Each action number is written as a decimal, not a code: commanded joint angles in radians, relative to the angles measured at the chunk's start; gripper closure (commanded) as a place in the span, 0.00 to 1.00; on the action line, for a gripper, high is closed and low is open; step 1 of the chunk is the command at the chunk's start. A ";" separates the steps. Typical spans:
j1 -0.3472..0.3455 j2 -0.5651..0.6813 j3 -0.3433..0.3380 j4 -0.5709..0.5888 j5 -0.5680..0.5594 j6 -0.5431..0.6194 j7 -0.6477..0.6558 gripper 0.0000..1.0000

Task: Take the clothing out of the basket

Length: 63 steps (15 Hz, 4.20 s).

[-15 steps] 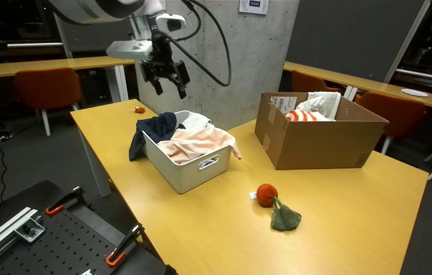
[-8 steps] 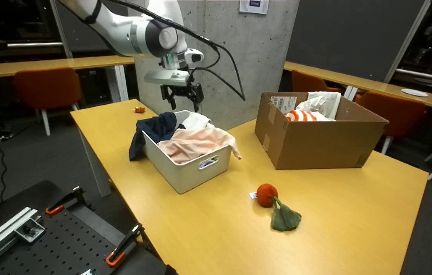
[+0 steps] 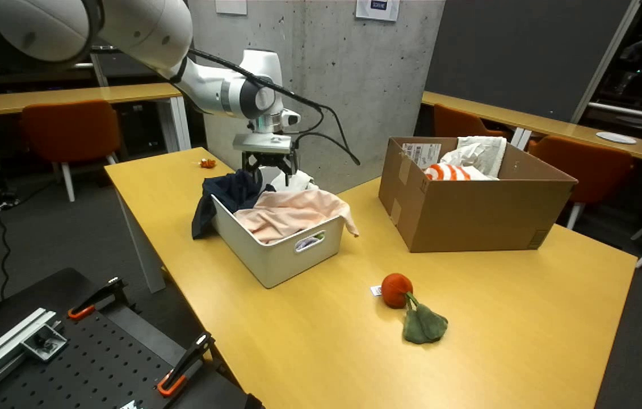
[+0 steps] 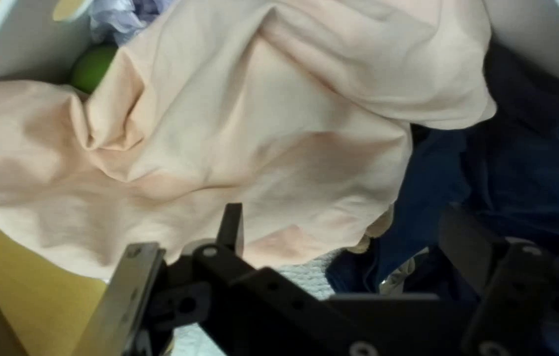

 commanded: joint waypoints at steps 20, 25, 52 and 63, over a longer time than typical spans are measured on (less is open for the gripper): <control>0.052 0.506 -0.023 0.720 0.013 -0.377 -0.164 0.80; 0.032 0.486 -0.016 0.731 0.019 -0.425 -0.149 1.00; -0.525 0.306 -0.061 0.738 0.077 -0.492 0.155 0.98; -0.649 0.294 -0.085 0.542 0.111 -0.408 0.290 0.98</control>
